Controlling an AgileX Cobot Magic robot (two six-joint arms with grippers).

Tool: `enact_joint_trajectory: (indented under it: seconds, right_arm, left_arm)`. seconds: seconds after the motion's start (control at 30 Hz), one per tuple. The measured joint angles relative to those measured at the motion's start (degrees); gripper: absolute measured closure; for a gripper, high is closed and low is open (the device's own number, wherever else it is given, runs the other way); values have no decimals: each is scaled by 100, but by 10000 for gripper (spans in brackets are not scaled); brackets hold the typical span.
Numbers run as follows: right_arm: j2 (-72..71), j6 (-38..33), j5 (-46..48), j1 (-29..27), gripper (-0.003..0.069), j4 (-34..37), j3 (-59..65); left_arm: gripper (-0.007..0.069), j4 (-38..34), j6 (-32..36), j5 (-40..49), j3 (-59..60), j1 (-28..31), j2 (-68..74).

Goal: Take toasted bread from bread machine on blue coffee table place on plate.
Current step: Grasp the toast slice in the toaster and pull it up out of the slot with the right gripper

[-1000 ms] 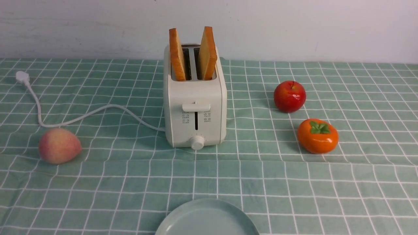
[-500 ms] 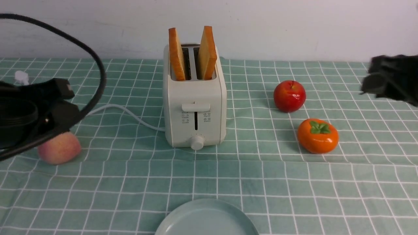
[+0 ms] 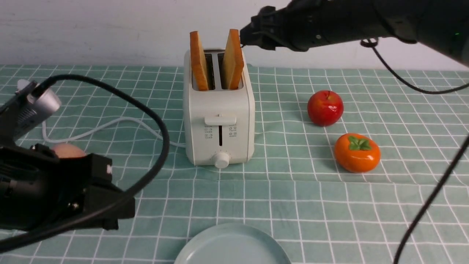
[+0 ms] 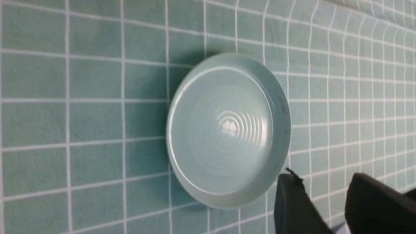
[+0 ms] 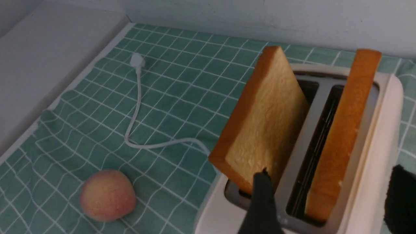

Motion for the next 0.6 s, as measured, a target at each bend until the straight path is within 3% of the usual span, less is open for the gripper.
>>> enact_joint_trajectory:
  seconds: [0.13,0.3,0.43,0.47,0.53,0.6]
  right_arm:
    - [552,-79,-348,6,77,54,-339]
    - [1021,-173,-601,17,113,86,-372]
    - [1152,-358,-635,48,263,233,-385]
    - [1152,-402,-640,58,383,288,-391]
    - [1152,-409,-641,58,529,413,-397]
    - [1127,-421,-660,58,586,476,-397]
  left_arm:
    - [386,-134,12,98,0,0,0]
    - [386,-241,12,115,0,0,0]
    - [386,-253,12,123,0,0,0]
    - [386,-253,12,125,0,0,0]
    - [386,-267,12,138,0,0,0]
    - [386,-273,12,138,0,0,0]
